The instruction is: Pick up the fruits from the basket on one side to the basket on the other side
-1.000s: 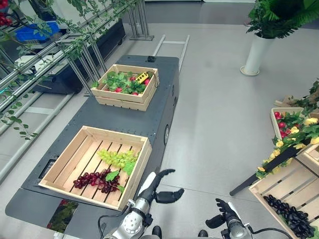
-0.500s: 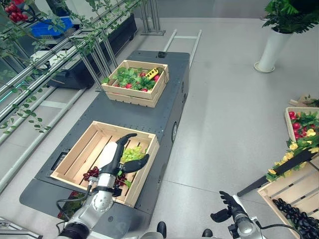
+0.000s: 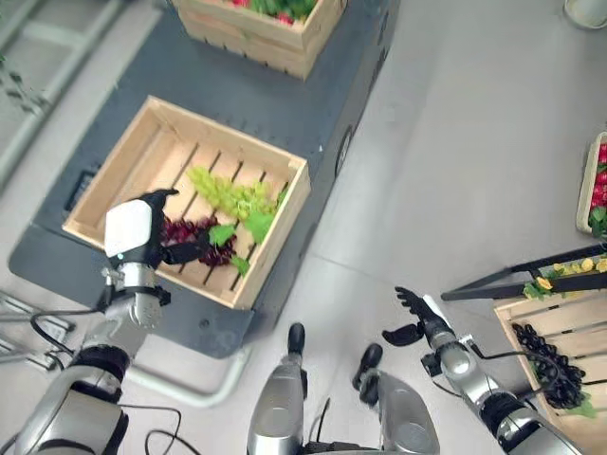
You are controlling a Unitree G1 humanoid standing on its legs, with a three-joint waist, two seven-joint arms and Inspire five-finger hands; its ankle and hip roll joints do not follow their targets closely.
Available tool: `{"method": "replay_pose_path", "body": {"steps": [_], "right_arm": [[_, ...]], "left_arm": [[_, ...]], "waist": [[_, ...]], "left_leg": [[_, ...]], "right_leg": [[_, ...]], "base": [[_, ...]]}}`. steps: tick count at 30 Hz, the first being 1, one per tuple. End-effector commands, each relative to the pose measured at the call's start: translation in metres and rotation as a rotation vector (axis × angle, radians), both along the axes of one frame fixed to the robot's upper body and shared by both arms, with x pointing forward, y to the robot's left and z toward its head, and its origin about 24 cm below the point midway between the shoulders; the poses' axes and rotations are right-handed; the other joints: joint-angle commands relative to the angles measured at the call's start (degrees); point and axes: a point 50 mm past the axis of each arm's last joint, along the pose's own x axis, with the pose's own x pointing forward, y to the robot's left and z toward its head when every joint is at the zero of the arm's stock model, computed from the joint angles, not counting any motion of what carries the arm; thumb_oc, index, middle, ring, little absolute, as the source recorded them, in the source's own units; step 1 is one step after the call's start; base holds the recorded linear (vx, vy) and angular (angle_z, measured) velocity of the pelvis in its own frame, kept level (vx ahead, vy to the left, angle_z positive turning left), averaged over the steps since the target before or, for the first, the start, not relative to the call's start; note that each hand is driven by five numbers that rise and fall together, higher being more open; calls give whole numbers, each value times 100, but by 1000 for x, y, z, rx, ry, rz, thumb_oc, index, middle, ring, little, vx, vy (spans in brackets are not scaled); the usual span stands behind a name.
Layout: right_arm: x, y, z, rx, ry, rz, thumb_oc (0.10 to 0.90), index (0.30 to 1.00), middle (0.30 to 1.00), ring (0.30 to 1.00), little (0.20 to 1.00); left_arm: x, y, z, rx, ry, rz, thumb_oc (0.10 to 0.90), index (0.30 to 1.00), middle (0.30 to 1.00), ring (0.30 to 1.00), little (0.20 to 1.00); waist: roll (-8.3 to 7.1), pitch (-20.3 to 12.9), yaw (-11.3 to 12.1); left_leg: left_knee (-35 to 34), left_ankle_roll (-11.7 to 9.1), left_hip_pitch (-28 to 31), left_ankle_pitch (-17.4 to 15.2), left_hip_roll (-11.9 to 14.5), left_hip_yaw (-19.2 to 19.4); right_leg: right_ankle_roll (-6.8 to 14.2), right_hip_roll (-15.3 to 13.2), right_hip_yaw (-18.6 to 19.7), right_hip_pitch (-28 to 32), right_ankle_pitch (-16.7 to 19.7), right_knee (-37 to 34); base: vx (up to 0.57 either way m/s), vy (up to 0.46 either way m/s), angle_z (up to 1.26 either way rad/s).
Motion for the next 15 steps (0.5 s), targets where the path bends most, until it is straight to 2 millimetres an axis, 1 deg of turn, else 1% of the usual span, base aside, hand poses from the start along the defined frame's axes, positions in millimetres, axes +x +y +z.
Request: {"method": "replay_pose_path", "body": {"steps": [1,2,5,6,9,12,14,15], "right_arm": [[-8,-1,3,69,-40,-10,800,900,900,900,900],[-8,-1,3,68,-39,-12,800,900,900,900,900],[-5,-4,5,53,-44,-17,800,900,900,900,900],[-3,-6,8,42,-53,-14,800,900,900,900,900],[0,-11,11,28,-60,-20,800,900,900,900,900],[1,-16,12,26,-55,-38,800,900,900,900,900],[2,-23,13,25,-50,-61,800,900,900,900,900],[2,-24,13,24,-50,-63,800,900,900,900,900]], "left_arm": [[-2,27,51,40,-208,102,800,900,900,900,900],[-2,28,52,36,-209,106,800,900,900,900,900],[-6,39,58,10,-232,171,800,900,900,900,900],[-9,46,63,20,-242,198,800,900,900,900,900],[-13,57,78,62,-248,244,800,900,900,900,900],[-13,61,89,131,-231,252,800,900,900,900,900],[-9,60,103,202,-214,247,800,900,900,900,900],[-8,60,105,205,-215,247,800,900,900,900,900]], "waist": [[153,-103,7],[153,-104,7],[171,-21,-16],[165,25,-30],[139,82,-35],[117,84,-45],[103,85,-50],[103,85,-50]], "left_leg": [[1460,302,-505,-1062,14,288],[1486,311,-524,-1078,13,295],[1934,353,-810,-1249,4,314],[2148,375,-965,-1329,8,356],[2452,426,-1204,-1457,38,372],[2620,442,-1371,-1525,63,367],[2764,453,-1576,-1562,75,346],[2780,454,-1604,-1565,73,339]], "right_leg": [[-389,-133,199,-113,-652,1063],[-392,-141,202,-134,-665,1091],[-421,-204,289,-376,-794,1500],[-432,-223,350,-530,-842,1674],[-438,-253,451,-801,-917,1980],[-436,-249,504,-984,-952,2140],[-434,-240,547,-1193,-959,2270],[-432,-236,556,-1226,-959,2289]], "base": [[-27,118,15],[-16,121,11],[-20,104,2],[-48,111,-4],[-25,76,-6],[-2,53,-1],[-13,47,1],[-10,47,4]]}}
